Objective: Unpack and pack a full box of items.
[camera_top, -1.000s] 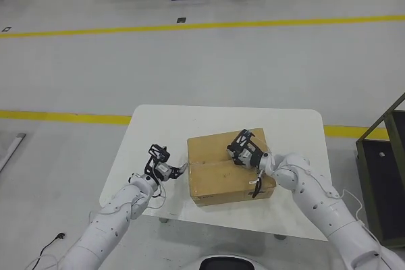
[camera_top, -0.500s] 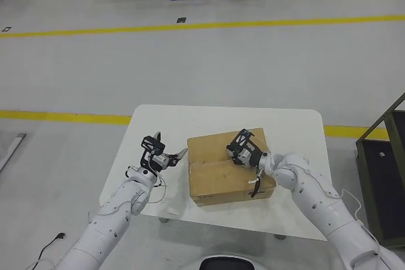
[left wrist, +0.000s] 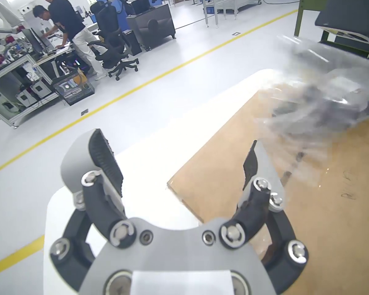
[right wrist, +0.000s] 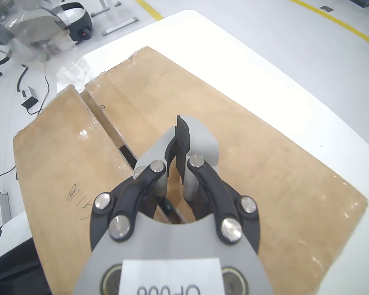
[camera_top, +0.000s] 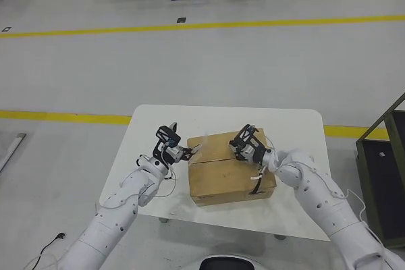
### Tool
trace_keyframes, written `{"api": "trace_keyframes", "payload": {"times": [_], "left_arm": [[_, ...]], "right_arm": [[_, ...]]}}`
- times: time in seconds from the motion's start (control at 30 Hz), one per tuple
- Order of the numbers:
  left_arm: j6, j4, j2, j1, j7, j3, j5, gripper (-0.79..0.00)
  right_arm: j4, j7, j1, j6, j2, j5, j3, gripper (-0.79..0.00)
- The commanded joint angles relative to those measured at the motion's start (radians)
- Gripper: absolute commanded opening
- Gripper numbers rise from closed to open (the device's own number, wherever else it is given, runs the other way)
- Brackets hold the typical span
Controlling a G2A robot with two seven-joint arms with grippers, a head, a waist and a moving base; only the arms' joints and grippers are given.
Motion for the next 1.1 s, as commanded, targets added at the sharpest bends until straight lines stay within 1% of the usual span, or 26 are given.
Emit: {"api": "trace_keyframes", "payload": {"times": [0.0, 0.07, 0.1, 0.13, 0.17, 0.23, 0.27, 0.33, 0.57, 0.67, 0.73, 0.8, 0.83, 0.87, 0.9, 0.93, 0.97, 1.0, 1.03, 1.07], "left_arm": [[-0.012, 0.009, -0.008, -0.011, -0.006, 0.015, 0.004, 0.0], [-0.021, 0.018, -0.017, -0.021, -0.01, 0.031, 0.012, 0.0], [-0.026, 0.022, -0.021, -0.025, -0.016, 0.041, 0.022, 0.0], [-0.029, 0.027, -0.025, -0.029, -0.017, 0.048, 0.023, 0.0], [-0.035, 0.031, -0.03, -0.032, -0.016, 0.054, 0.018, 0.0], [-0.04, 0.04, -0.038, -0.04, -0.018, 0.066, 0.019, 0.0], [-0.042, 0.045, -0.042, -0.043, -0.021, 0.073, 0.021, 0.0], [-0.04, 0.057, -0.051, -0.052, -0.028, 0.087, 0.034, 0.0], [-0.043, 0.088, -0.079, -0.076, -0.028, 0.115, 0.03, 0.0], [-0.047, 0.1, -0.087, -0.08, -0.019, 0.115, 0.026, 0.0], [-0.048, 0.108, -0.09, -0.083, -0.016, 0.114, 0.027, 0.0], [-0.05, 0.114, -0.093, -0.084, -0.013, 0.109, 0.028, 0.0], [-0.051, 0.115, -0.093, -0.084, -0.012, 0.104, 0.026, 0.0], [-0.052, 0.115, -0.093, -0.084, -0.011, 0.098, 0.025, 0.0], [-0.054, 0.113, -0.092, -0.082, -0.01, 0.092, 0.025, 0.0], [-0.059, 0.11, -0.09, -0.08, -0.011, 0.084, 0.028, 0.0], [-0.062, 0.106, -0.088, -0.077, -0.013, 0.075, 0.032, 0.0], [-0.064, 0.101, -0.084, -0.071, -0.018, 0.062, 0.029, 0.0], [-0.066, 0.093, -0.08, -0.065, -0.023, 0.045, 0.021, 0.0], [-0.07, 0.082, -0.076, -0.058, -0.032, 0.03, 0.018, 0.0]], "right_arm": [[-0.011, 0.009, -0.005, 0.013, 0.005, -0.003, 0.02, -0.785], [-0.019, 0.021, -0.009, 0.031, 0.012, -0.006, 0.046, -0.785], [-0.021, 0.027, -0.011, 0.038, 0.016, -0.003, 0.063, -0.763], [-0.024, 0.035, -0.014, 0.042, 0.02, -0.001, 0.079, -0.699], [-0.027, 0.041, -0.016, 0.047, 0.025, 0.003, 0.099, -0.668], [-0.037, 0.058, -0.019, 0.041, 0.035, 0.002, 0.136, -0.665], [-0.041, 0.066, -0.021, 0.041, 0.041, 0.002, 0.157, -0.634], [-0.054, 0.085, -0.028, 0.036, 0.052, 0.003, 0.195, -0.597], [-0.113, 0.152, -0.061, 0.008, 0.082, 0.029, 0.304, -0.542], [-0.12, 0.196, -0.073, -0.071, 0.087, 0.159, 0.333, -0.471], [-0.111, 0.253, -0.07, -0.137, 0.09, 0.268, 0.343, -0.459], [-0.1, 0.32, -0.059, -0.185, 0.093, 0.359, 0.345, -0.425], [-0.089, 0.352, -0.055, -0.199, 0.094, 0.41, 0.343, -0.397], [-0.081, 0.388, -0.048, -0.207, 0.095, 0.45, 0.339, -0.345], [-0.07, 0.415, -0.042, -0.213, 0.095, 0.49, 0.335, -0.345], [-0.057, 0.443, -0.037, -0.217, 0.094, 0.536, 0.327, -0.314], [-0.047, 0.468, -0.029, -0.22, 0.094, 0.57, 0.322, -0.265], [-0.036, 0.488, -0.022, -0.225, 0.094, 0.598, 0.315, -0.123], [-0.023, 0.507, -0.017, -0.23, 0.094, 0.628, 0.307, 0.0], [-0.012, 0.523, -0.009, -0.231, 0.094, 0.647, 0.301, 0.0]]}}
